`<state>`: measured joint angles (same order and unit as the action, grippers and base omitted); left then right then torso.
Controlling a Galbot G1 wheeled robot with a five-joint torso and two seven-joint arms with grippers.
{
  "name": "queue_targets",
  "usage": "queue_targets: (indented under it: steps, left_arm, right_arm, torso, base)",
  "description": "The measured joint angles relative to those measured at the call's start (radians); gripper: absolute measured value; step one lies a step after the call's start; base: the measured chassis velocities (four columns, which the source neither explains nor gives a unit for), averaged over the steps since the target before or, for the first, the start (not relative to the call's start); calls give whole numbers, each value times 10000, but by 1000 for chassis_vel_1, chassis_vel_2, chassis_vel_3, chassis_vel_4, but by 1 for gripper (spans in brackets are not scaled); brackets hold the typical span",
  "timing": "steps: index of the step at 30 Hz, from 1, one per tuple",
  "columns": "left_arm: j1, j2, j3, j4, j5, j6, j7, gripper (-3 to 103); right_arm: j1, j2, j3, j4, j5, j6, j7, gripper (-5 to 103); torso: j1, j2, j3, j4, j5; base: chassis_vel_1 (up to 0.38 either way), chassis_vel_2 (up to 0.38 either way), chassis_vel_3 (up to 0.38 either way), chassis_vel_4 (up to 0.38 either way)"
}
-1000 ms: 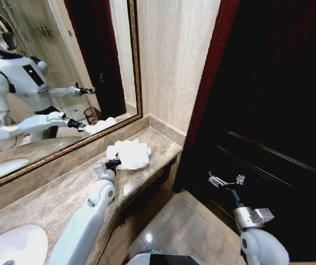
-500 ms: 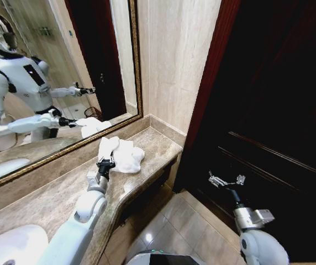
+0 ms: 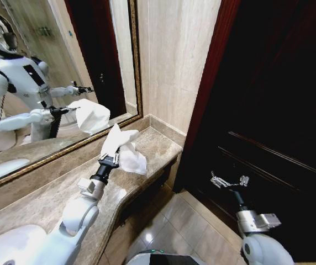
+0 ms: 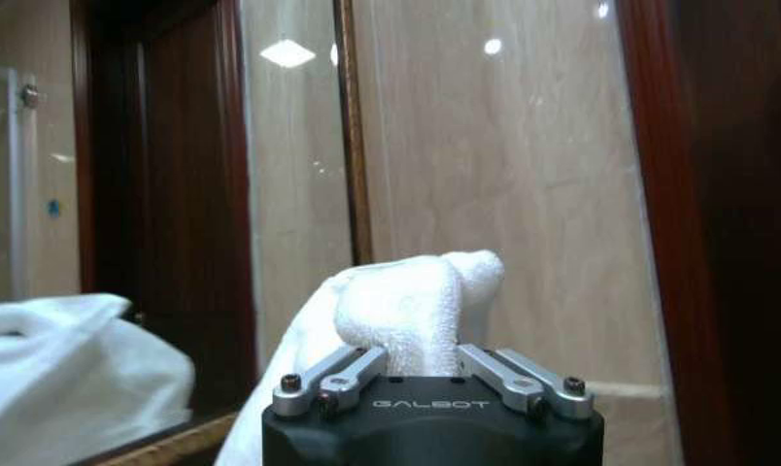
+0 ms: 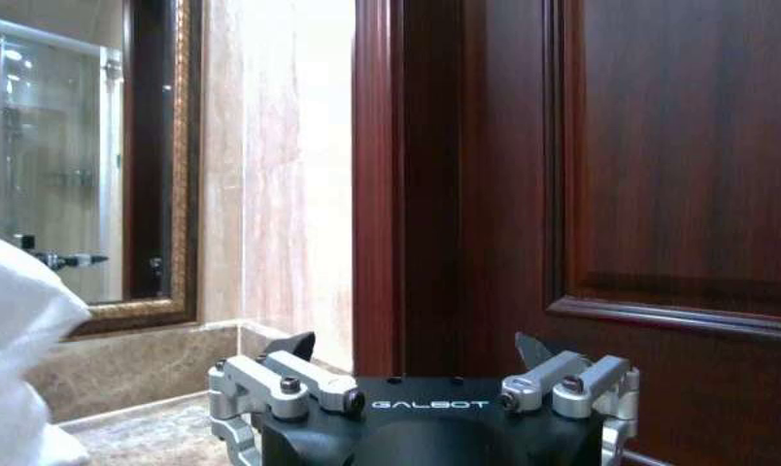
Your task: Discard the used towel into the hamper.
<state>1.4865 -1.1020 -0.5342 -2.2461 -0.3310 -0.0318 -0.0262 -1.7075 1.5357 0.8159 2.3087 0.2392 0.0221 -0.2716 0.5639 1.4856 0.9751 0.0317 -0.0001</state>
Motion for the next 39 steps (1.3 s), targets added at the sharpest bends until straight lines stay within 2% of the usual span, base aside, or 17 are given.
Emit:
queue_targets:
  steps: [4,5,10,12,15,23,30,39]
  left_arm:
    - [373,-405,83,-48,-62,-559,635,7]
    - [508,-536,125,-14,-5,-846,936,7]
    - [853,-733,185,-102,169,-1004,1224,7]
    - [1036,-808,212,-211,389,-955,1173,7]
    - [1238,-940,295,-285,836,-809,711,7]
    - [1182,-1063,447,-348,1107,-477,220,7]
    - [1337,-973,441,-482,1114,-357,151,7]
    - [1792,-696,300,-575,1135,-549,-102,7]
  right_arm:
    - [-201,-70,82,182,330,-114,-105,100]
    - [-261,-96,123,275,459,-160,-162,100]
    - [-420,-105,159,508,674,-181,-290,100]
    - [-492,-106,159,591,749,-186,-304,100]
    - [-534,-120,207,636,696,-200,-308,100]
    - [-608,-169,281,662,565,-293,-338,100]
    - [-538,-76,181,689,523,-476,-334,100]
    - [-360,315,128,1059,464,-1065,-290,100]
  torso:
    - [0,0,0,0,1]
    - [0,0,0,1,1]
    - [0,0,0,0,1]
    - [0,0,0,0,1]
    - [-1,0,0,1,1]
    - [-1,0,1,0,1]
    - [0,0,1,0,1]
    - [-1,0,1,0,0]
  base:
    - [0,0,0,0]
    - [0,0,0,0]
    - [0,0,0,0]
    - [0,0,0,0]
    - [0,0,0,0]
    - [0,0,0,0]
    - [0,0,0,0]
    - [0,0,0,0]
